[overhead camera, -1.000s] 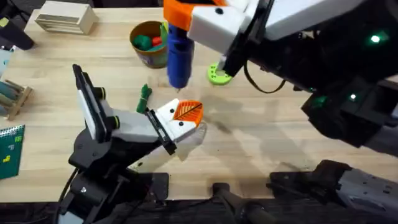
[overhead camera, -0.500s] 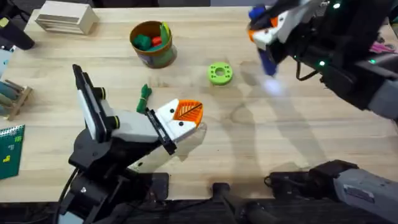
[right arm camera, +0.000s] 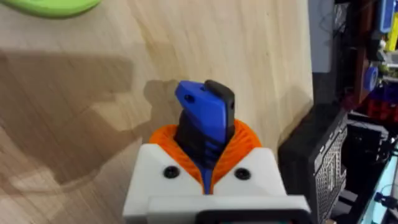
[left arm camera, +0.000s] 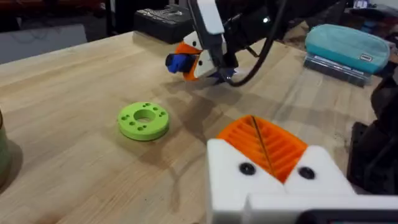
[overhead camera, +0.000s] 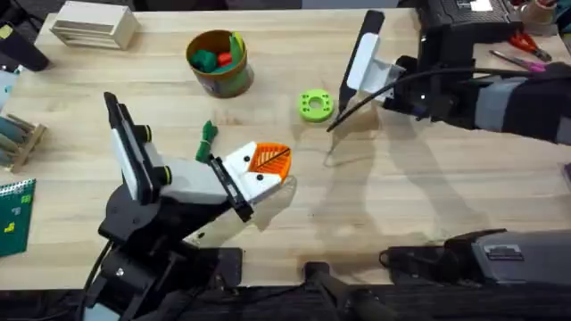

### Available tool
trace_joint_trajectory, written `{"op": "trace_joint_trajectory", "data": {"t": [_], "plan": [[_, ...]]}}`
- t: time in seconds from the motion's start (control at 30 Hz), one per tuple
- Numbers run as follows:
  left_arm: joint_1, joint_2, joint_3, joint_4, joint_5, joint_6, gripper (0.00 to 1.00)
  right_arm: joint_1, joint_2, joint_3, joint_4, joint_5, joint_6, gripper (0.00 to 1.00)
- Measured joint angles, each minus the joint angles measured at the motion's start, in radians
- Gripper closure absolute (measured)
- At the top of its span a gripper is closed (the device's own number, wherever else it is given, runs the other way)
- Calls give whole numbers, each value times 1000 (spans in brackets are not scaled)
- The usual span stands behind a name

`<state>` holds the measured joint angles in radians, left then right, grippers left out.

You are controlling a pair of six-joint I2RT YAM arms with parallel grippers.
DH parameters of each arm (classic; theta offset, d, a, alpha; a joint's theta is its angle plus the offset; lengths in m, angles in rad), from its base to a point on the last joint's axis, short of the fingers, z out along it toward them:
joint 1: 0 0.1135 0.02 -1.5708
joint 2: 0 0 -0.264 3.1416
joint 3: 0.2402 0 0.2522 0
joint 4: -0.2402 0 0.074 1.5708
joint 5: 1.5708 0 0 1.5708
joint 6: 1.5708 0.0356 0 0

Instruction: Pick up the gripper from the table and insert it into the empty holder that is missing its gripper. Then pick up a screw, insert it into the mounting hole, and use the screwdriver to tighten it. Finally, clean up the table by picking up the vegetable and placing it into the bucket.

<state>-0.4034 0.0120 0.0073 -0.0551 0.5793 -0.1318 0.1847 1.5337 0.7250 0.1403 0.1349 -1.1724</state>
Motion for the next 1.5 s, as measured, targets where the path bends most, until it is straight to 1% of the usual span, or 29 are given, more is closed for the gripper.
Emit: {"op": "trace_joint_trajectory", "data": {"t": [0.17, 0.2, 0.23, 0.37, 0.4, 0.47, 0.63, 0.67, 0.7, 0.73, 0.77, 0.9, 0.93, 0.97, 1.07, 1.13, 1.23, 1.3, 1.4, 1.43, 1.5], "plan": [[0, 0, 0, 0, 0, 0, 996, 27, 16, 2, -33, 5, -29, 924], [0, 0, 0, 0, 0, 0, 996, 38, 16, 2, -51, 7, -31, 834], [0, 0, 0, 0, 0, 0, 996, 48, 16, 2, -68, 7, -33, 703], [0, 0, 0, 0, 0, 0, 996, 86, 14, 14, -90, 30, -26, 113], [0, 0, 0, 0, 0, 0, 996, 93, 13, 24, -89, 40, -16, 43], [0, 0, 0, 0, 0, 0, 996, 114, 11, 29, -93, 66, 20, 21], [0, 0, 0, 0, 0, 0, 996, 180, -1, 29, -117, 164, 153, 20], [0, 0, 0, 0, 0, 0, 996, 213, -34, 29, -129, 233, 258, 20], [0, 0, 0, 0, 0, 0, 996, 223, -50, 29, -138, 256, 302, 19], [0, 0, 0, 0, 0, 3, 969, 232, -68, 29, -154, 274, 344, 19], [0, 0, 0, 0, -1, 3, 834, 240, -88, 29, -175, 288, 389, 19], [0, 0, 0, 0, -1, 3, 203, 258, -176, 29, -277, 318, 615, 18], [0, 0, 0, 0, -1, 0, 66, 258, -198, 29, -307, 321, 676, 19], [0, 0, 0, 0, -1, 1, 29, 258, -221, 29, -340, 322, 747, 18], [0, 0, 0, 0, -1, 0, 15, 258, -284, 29, -435, 294, 934, 19], [0, 0, 0, 0, -6, 1, 15, 258, -327, 29, -493, 231, 1040, 19], [0, 0, 0, 2, -39, 0, 15, 258, -375, 29, -547, 131, 1161, 19], [0, 0, -1, 11, -62, 0, 13, 258, -392, 29, -578, 84, 1238, 19], [0, 0, 0, 64, -88, 1, 14, 258, -397, 29, -595, 43, 1351, 19], [0, 0, 25, 4, -139, 2, 14, 258, -397, 29, -597, 20, 1453, 19], [0, 0, 67, -86, -191, 5, 14, 258, -397, 29, -597, 13, 1498, 19]]}}
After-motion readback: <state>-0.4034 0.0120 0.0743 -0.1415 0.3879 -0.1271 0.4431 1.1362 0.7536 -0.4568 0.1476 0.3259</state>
